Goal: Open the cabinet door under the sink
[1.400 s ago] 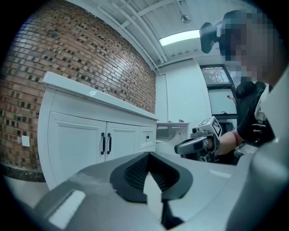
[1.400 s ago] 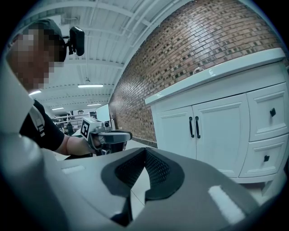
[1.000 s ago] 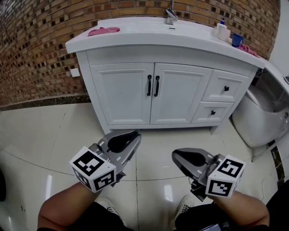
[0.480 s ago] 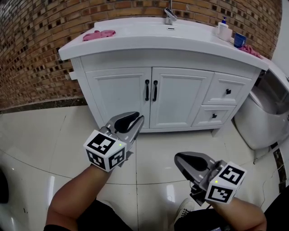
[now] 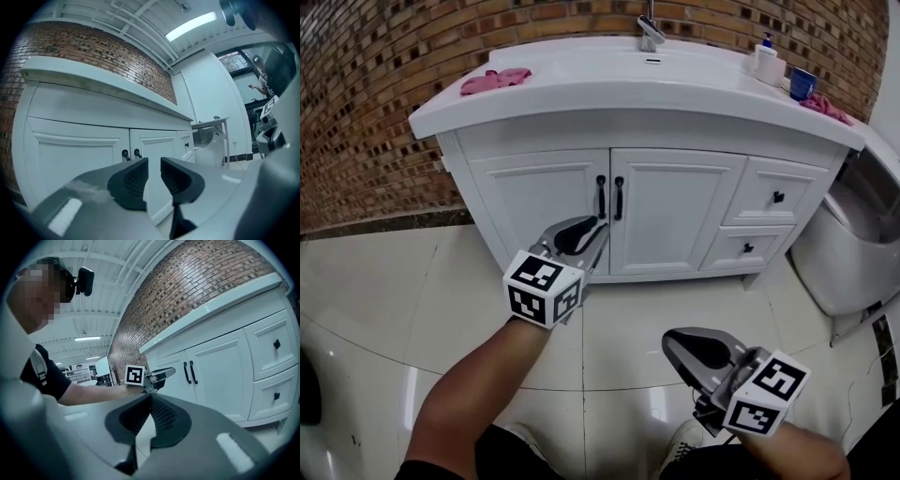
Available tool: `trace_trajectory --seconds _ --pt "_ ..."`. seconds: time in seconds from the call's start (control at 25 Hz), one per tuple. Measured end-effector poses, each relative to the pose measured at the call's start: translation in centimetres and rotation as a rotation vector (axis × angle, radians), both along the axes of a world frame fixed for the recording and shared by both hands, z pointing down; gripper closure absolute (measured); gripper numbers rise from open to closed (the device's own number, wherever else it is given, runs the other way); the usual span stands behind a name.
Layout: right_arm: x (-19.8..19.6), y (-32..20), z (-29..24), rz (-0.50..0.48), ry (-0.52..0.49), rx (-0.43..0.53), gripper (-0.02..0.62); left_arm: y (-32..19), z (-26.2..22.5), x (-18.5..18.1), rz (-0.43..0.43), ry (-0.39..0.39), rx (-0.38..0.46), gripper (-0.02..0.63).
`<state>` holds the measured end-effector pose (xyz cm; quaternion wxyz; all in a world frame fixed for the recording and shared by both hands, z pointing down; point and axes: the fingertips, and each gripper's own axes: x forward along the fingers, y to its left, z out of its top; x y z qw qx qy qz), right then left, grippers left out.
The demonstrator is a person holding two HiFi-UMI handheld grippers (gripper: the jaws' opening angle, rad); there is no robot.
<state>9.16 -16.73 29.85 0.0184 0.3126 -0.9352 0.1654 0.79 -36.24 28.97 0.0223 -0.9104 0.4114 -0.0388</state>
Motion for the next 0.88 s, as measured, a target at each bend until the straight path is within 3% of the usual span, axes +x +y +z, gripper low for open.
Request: trace_trajectory --seconds 0.24,0.48,0.88 --pt "1.6 -1.1 -0.2 0.018 0.004 0.013 0.588 -3.2 2.0 0.0 -0.048 -0.011 -0.030 0.505" --pt "3.5 -1.9 -1.9 0.038 0.023 0.092 0.588 -6.9 3.5 -0.8 -0.108 -0.016 -0.054 0.486" --pt "4.3 -2.2 -0.9 0.028 0.016 0.051 0.588 -10.5 4.1 0.1 -0.134 0.010 -0.108 0.494"
